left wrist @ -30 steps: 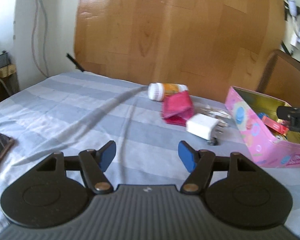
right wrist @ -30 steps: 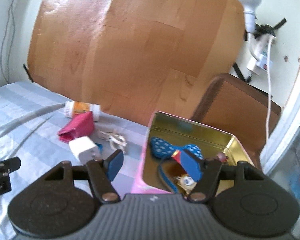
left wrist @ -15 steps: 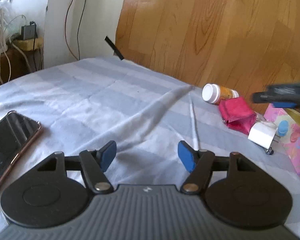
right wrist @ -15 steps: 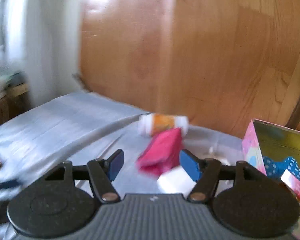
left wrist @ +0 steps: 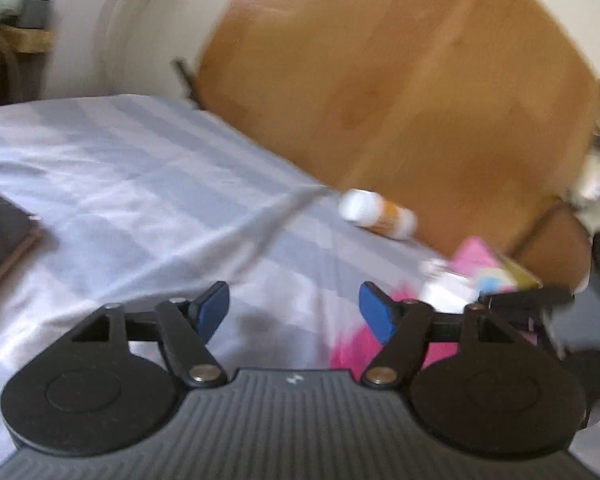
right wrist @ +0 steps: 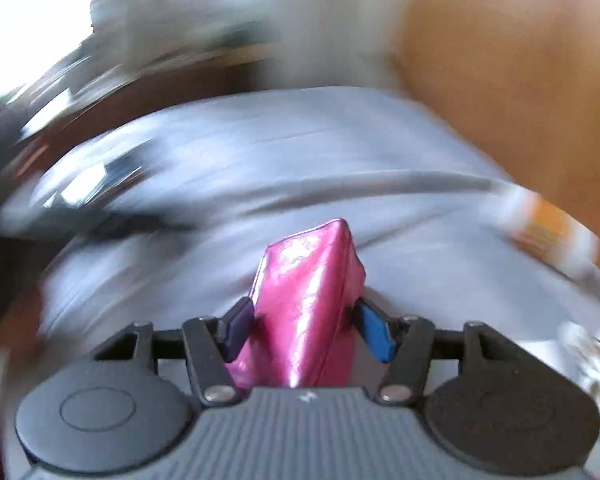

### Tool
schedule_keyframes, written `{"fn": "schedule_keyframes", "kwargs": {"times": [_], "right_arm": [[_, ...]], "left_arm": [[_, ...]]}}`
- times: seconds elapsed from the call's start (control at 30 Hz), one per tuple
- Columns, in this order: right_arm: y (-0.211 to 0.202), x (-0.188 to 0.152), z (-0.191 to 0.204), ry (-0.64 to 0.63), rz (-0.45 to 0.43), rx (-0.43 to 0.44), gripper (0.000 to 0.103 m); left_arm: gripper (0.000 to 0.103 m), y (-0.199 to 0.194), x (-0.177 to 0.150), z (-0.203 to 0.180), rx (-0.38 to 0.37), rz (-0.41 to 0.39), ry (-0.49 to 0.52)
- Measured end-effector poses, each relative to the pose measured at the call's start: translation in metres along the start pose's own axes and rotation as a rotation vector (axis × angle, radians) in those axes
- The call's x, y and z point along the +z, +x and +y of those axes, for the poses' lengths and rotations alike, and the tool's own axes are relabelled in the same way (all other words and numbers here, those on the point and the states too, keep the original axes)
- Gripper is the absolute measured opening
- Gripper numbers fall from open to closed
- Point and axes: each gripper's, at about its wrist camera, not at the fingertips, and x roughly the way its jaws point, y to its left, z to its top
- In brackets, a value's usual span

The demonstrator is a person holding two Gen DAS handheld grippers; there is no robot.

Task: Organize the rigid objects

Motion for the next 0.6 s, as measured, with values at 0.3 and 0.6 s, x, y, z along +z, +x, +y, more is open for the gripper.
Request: {"fn": "schedule_keyframes", "kwargs": {"times": [0.3, 0.6], "right_arm": [[-0.082, -0.084, 0.066, 0.262, -0.194, -0.157, 0.081], [-0.051, -0.077, 0.053, 0.631, -0.288, -0.165, 0.020]], "left_arm": [[0.085, -0.025, -0.020, -0.051, -0.201, 0.021, 0.177], [0.059, 0.015, -0.024, -0.051, -0.248, 0.211, 0.115]]}}
